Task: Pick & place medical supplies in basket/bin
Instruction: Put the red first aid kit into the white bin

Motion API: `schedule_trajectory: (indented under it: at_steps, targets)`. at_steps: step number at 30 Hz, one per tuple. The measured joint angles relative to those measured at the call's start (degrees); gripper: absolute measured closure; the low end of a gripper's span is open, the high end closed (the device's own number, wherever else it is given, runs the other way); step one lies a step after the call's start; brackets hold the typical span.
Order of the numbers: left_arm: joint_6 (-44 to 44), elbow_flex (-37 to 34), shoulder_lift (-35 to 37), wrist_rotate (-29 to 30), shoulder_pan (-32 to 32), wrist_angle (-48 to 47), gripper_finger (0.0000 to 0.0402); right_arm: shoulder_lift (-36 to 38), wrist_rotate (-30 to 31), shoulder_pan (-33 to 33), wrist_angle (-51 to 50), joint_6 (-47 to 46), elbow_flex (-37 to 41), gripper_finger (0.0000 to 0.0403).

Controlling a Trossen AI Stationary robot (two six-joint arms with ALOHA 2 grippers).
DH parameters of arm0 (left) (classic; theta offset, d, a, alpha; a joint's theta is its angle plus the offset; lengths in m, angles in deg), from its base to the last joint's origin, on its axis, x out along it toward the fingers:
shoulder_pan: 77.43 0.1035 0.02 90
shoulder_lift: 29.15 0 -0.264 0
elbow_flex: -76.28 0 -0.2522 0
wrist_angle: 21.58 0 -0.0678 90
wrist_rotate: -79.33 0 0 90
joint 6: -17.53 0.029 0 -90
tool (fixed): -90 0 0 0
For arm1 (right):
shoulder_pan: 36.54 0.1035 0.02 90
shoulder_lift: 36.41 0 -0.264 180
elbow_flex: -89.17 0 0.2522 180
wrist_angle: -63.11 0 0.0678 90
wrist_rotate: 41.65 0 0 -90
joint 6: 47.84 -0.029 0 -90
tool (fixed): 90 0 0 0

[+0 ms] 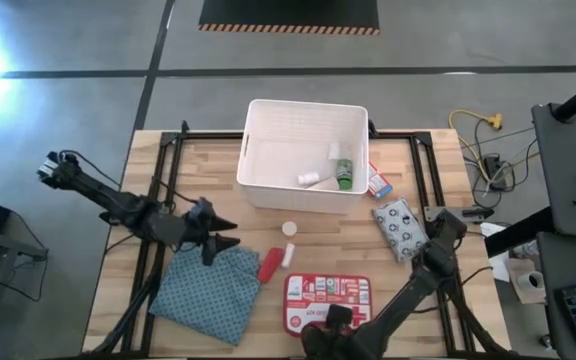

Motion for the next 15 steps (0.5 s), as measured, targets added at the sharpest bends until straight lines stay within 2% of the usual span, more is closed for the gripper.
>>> schedule_trajectory:
  at_steps: [4, 7, 11, 15]
  targets:
    - [-1.6, -0.7, -0.1, -0.4, 0.0, 0.0, 0.0152, -0.2, -0.8, -1.6, -0.8, -0.3, 1.8, 0.0084]
    - [-1.3, -0.9, 0.0, -0.4, 0.0, 0.0, 0.0152, -0.2, -0.3, -3.7, -2.8, 0.0, 3.0, 0.0117]
    - [-1.1, -1.1, -0.1, -0.4, 0.1, -0.1, 0.0152, 0.2, 0.0, -6.3, -3.4, 5.8, 4.1, 0.019]
    - [-1.0, -1.3, -0.1, -0.5, 0.1, -1.1, 0.0152, 0.5, -0.4, -8.4, -3.2, 9.4, 4.2, 0.0281]
